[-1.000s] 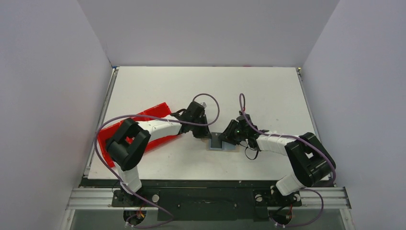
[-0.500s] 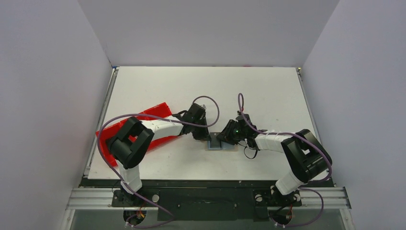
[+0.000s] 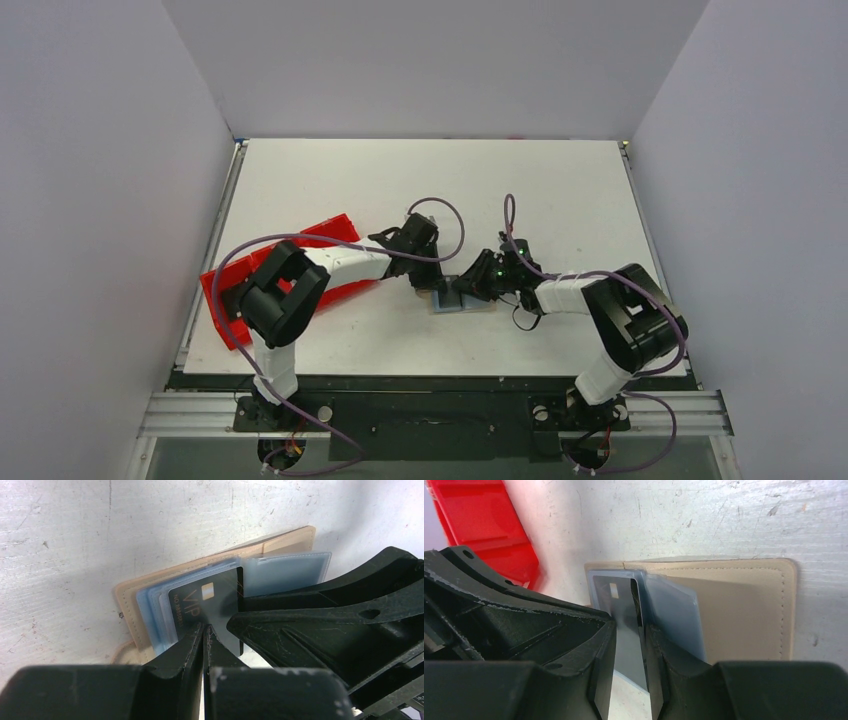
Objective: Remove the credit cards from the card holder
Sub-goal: Remove the credit card from the card holder.
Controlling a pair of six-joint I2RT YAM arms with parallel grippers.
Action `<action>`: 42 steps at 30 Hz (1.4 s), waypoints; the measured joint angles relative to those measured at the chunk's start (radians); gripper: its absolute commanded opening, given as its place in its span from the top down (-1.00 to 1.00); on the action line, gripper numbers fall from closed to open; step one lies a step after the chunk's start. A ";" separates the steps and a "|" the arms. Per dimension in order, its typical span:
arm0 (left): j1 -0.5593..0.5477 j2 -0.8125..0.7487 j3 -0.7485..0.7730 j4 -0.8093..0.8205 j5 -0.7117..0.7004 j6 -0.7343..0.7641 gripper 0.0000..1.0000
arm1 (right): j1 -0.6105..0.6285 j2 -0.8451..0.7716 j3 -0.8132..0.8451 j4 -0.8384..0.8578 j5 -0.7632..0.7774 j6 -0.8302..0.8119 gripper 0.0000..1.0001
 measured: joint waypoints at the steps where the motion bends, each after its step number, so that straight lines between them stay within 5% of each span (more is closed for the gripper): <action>1: 0.000 0.001 0.002 -0.003 -0.002 -0.004 1.00 | -0.005 0.003 -0.008 0.018 -0.011 0.002 0.50; 18: 0.000 0.002 0.010 -0.027 -0.024 -0.027 1.00 | -0.081 0.137 -0.113 0.377 -0.153 0.156 1.00; 42: 0.040 -0.055 -0.058 -0.056 -0.071 -0.016 1.00 | -0.091 0.164 -0.167 0.519 -0.158 0.187 1.00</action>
